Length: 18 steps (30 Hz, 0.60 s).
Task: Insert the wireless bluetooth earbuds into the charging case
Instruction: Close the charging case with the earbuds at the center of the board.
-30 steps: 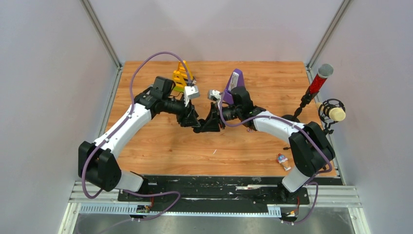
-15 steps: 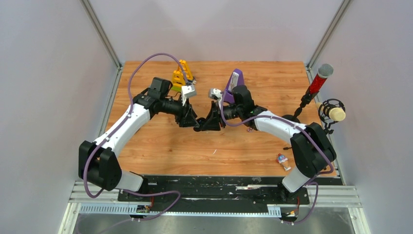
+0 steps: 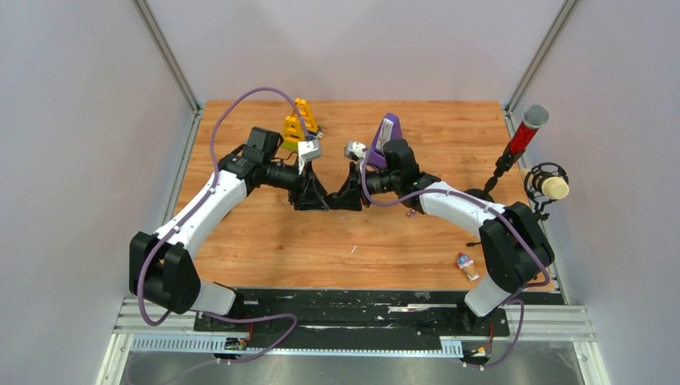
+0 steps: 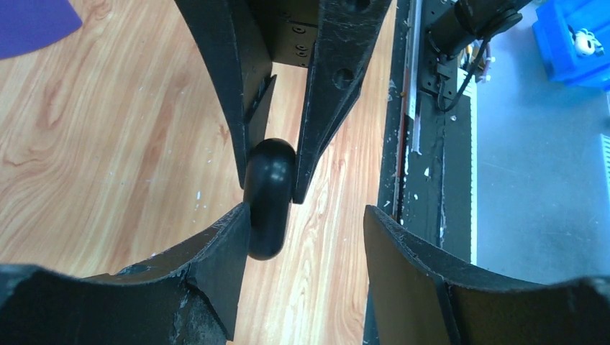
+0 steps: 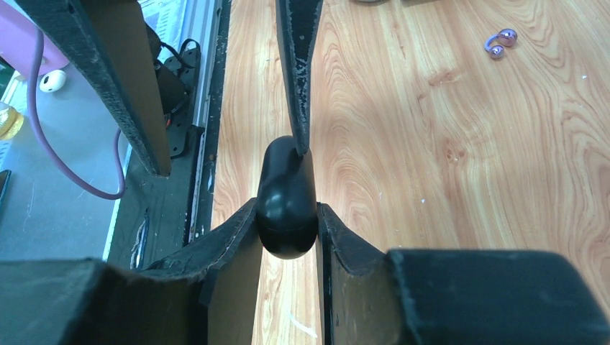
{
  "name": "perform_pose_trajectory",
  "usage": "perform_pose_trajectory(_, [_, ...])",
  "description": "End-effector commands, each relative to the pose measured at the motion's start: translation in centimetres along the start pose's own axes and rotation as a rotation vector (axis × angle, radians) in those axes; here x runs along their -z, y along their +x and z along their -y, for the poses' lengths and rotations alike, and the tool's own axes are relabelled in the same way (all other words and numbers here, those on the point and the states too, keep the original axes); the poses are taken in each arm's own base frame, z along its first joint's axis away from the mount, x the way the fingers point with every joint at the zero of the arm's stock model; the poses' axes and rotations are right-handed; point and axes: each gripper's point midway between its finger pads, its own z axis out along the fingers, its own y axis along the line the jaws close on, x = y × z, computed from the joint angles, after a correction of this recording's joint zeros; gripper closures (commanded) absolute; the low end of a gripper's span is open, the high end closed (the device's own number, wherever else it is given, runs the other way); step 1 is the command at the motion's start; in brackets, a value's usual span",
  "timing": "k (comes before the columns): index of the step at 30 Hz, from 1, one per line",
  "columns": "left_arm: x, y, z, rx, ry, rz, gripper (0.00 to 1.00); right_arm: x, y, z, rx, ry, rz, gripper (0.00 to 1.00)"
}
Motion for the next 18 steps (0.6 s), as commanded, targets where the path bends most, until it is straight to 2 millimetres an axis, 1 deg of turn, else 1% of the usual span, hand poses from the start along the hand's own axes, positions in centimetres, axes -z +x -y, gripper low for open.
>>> perform_pose_trajectory(1, [0.6, -1.1, 2.1, -0.045, 0.068, 0.039, 0.35, 0.4, -3.5, 0.9, 0.075, 0.061, 0.062, 0.95])
perform_pose_trajectory(4, [0.6, -1.2, 2.1, -0.050, 0.065, 0.040, 0.35, 0.6, -3.6, 1.1, 0.077, 0.071, 0.066, 0.95])
perform_pose_trajectory(7, [0.7, -1.6, 1.4, -0.066, 0.023, 0.039, 0.35, 0.8, -3.6, 0.8, 0.074, 0.061, 0.065, 0.95])
perform_pose_trajectory(9, [1.0, -1.9, 1.1, -0.080, -0.010, 0.040, 0.28, 1.2, -3.6, 0.9, 0.069, 0.066, 0.065, 0.95])
perform_pose_trajectory(10, [1.2, -1.9, 0.7, -0.081, -0.036, 0.033, 0.21, 1.6, -3.6, 1.1, 0.065, 0.069, 0.065, 0.95])
perform_pose_trajectory(11, [1.4, -2.1, 0.6, -0.087, -0.049, 0.034, 0.19, 1.9, -3.6, 1.2, 0.062, 0.074, 0.067, 0.95])
perform_pose_trajectory(12, [1.6, -2.0, 0.3, -0.093, -0.070, 0.030, 0.13, 2.3, -3.5, 1.3, 0.058, 0.077, 0.066, 0.95])
perform_pose_trajectory(13, [1.8, -2.2, 0.1, -0.102, -0.085, 0.036, 0.05, 2.8, -3.4, 1.5, 0.051, 0.088, 0.068, 0.95])
perform_pose_trajectory(15, [2.2, -2.2, -0.3, -0.107, -0.116, 0.039, 0.01, 3.8, -3.3, 2.0, 0.034, 0.109, 0.070, 0.95])
perform_pose_trajectory(18, [2.7, -2.0, -1.0, -0.110, -0.172, 0.037, 0.00, 5.9, -3.3, 2.9, 0.006, 0.163, 0.076, 0.96])
